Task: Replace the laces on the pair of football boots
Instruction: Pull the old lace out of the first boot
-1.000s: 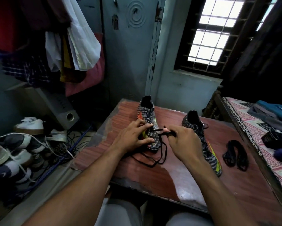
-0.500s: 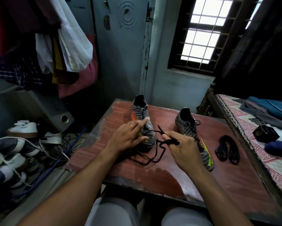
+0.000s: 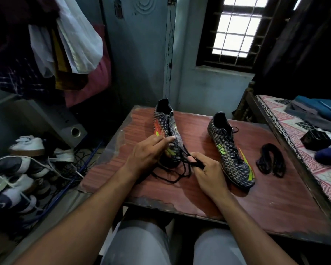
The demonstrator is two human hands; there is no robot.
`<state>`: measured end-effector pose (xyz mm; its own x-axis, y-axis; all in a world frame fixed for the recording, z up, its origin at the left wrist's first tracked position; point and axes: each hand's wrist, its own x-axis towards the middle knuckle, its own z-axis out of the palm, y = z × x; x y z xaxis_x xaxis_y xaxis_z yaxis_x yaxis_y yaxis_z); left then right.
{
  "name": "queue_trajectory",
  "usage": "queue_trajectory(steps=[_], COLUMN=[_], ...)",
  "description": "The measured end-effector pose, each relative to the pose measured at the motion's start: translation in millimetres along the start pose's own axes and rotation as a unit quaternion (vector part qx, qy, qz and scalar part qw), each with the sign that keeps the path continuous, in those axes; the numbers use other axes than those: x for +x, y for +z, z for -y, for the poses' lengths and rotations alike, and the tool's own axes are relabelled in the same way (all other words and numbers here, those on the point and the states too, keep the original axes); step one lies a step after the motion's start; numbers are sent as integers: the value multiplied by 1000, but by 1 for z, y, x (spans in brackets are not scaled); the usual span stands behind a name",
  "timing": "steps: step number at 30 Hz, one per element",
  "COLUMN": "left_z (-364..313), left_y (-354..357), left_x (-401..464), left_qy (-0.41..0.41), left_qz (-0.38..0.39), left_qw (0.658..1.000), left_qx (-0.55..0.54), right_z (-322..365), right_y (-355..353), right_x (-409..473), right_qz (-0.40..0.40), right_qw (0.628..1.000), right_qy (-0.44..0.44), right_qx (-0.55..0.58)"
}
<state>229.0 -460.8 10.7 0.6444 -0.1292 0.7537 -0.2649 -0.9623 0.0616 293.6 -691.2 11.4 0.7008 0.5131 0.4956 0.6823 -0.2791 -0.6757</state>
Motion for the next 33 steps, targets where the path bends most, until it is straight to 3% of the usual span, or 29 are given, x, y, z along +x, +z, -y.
queue_trajectory(steps=[6, 10, 12, 14, 16, 18, 22, 27, 33], left_z=[0, 0, -1, -3, -7, -11, -7, -15, -27], left_y=[7, 4, 2, -6, -21, -37, -54, -56, -50], left_x=[3, 3, 10, 25, 41, 55, 75, 86, 85], left_qy=[57, 23, -27, -130, -227, -273, -230, -223, -241], left_qz=[16, 63, 84, 101, 137, 176, 288, 356, 355], left_qw=[998, 997, 989, 960, 908, 863, 884, 886, 878], left_qx=[8, -36, -121, -226, -324, -388, -286, -195, -211], right_z=[-9, -10, -10, -13, -14, -15, -13, -5, -5], right_y=[4, 5, 5, 5, 6, 6, 6, 4, 4], right_x=[-1, -1, 0, 1, 1, 1, 0, -2, -3], right_qz=[6, -2, -8, -15, -20, -22, -24, -36, -10], right_qw=[999, 998, 998, 998, 998, 998, 998, 997, 997], right_qy=[-25, -51, -49, -42, -39, -41, -44, -53, -52], right_qx=[-30, -42, -42, -37, -39, -37, -29, -31, -56])
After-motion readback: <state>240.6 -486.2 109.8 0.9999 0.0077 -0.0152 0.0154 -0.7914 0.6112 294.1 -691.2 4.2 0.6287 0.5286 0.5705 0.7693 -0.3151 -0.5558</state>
